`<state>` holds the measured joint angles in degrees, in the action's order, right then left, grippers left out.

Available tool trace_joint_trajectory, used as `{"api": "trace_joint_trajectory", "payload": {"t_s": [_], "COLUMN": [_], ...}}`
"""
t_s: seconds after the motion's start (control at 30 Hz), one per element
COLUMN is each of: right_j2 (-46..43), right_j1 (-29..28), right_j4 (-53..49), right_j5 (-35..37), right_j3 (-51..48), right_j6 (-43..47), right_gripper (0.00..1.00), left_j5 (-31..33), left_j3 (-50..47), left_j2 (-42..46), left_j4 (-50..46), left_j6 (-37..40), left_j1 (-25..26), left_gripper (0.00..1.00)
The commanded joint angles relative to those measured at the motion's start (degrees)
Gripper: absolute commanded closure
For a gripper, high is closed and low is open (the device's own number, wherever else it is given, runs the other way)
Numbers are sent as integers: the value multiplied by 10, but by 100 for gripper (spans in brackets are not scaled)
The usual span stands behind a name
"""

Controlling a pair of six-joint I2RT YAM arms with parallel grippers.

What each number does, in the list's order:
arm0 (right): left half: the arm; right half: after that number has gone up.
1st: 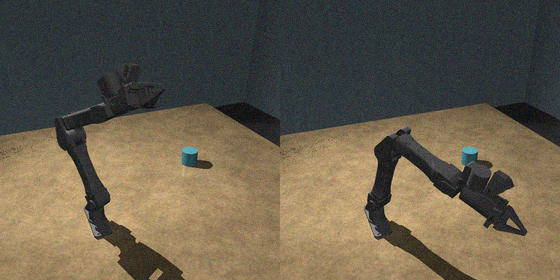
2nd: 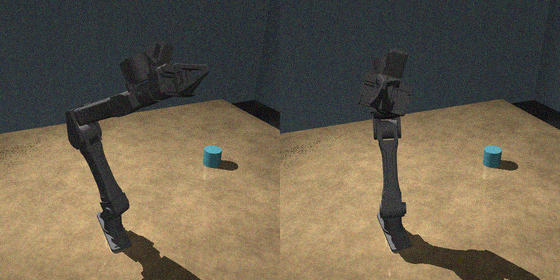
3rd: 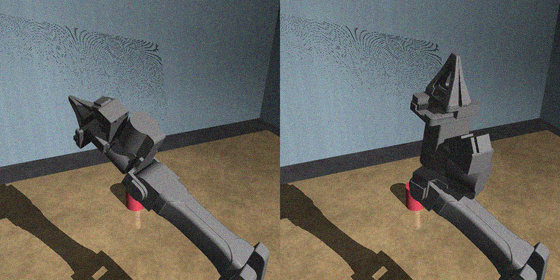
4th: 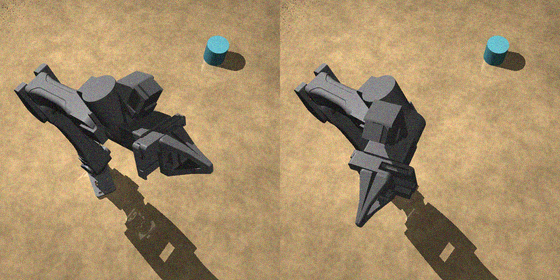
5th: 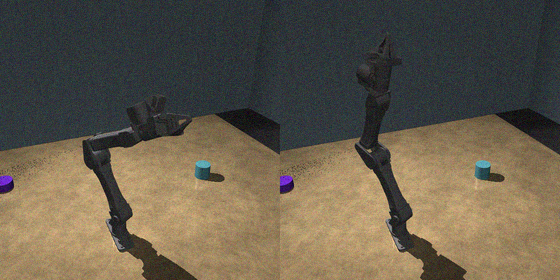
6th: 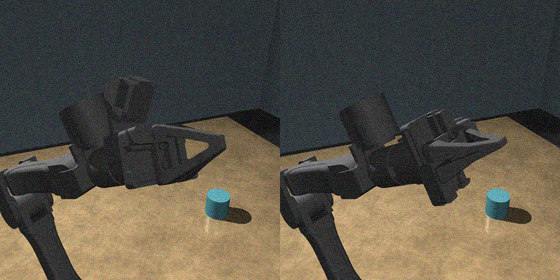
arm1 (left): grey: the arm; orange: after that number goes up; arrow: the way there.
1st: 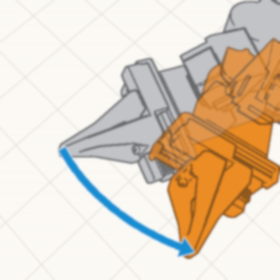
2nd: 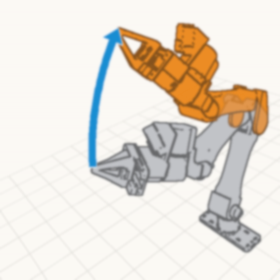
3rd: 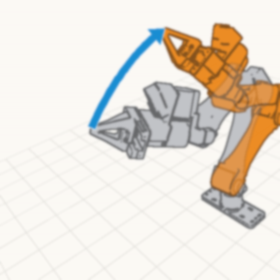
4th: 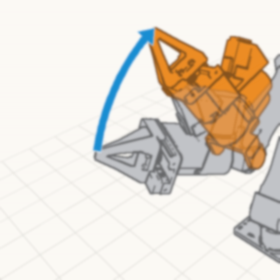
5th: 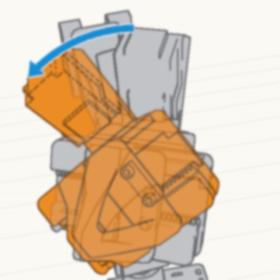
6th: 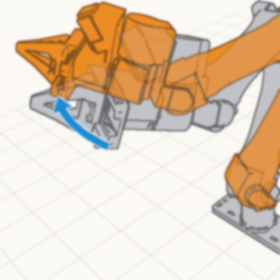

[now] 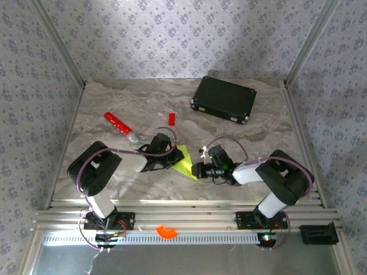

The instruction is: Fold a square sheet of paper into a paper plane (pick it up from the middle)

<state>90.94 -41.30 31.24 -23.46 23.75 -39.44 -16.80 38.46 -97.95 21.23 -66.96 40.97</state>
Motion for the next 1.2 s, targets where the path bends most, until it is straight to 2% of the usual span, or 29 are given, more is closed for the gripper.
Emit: {"api": "trace_joint_trajectory", "payload": {"t_s": [0.0,0.27,0.47,0.8,1.17], "right_j2": [33,39,43,43,40], "right_j1": [-4,-1,0,2,3], "right_j4": [-55,-60,-60,-69,-99], "right_j5": [-15,-21,-23,-28,-28], "right_j3": [9,14,16,19,29], "right_j6": [9,7,4,8,21], "right_gripper": [100,100,100,100,100], "left_j5": [20,-15,-30,-15,20], "left_j3": [-6,15,17,25,21], "left_j2": [14,54,31,-8,-4], "left_j4": [-20,-23,-14,-4,-49], "left_j6": [7,40,26,3,2], "left_j1": [2,7,6,7,7], "left_gripper": [92,88,89,90,92]}}
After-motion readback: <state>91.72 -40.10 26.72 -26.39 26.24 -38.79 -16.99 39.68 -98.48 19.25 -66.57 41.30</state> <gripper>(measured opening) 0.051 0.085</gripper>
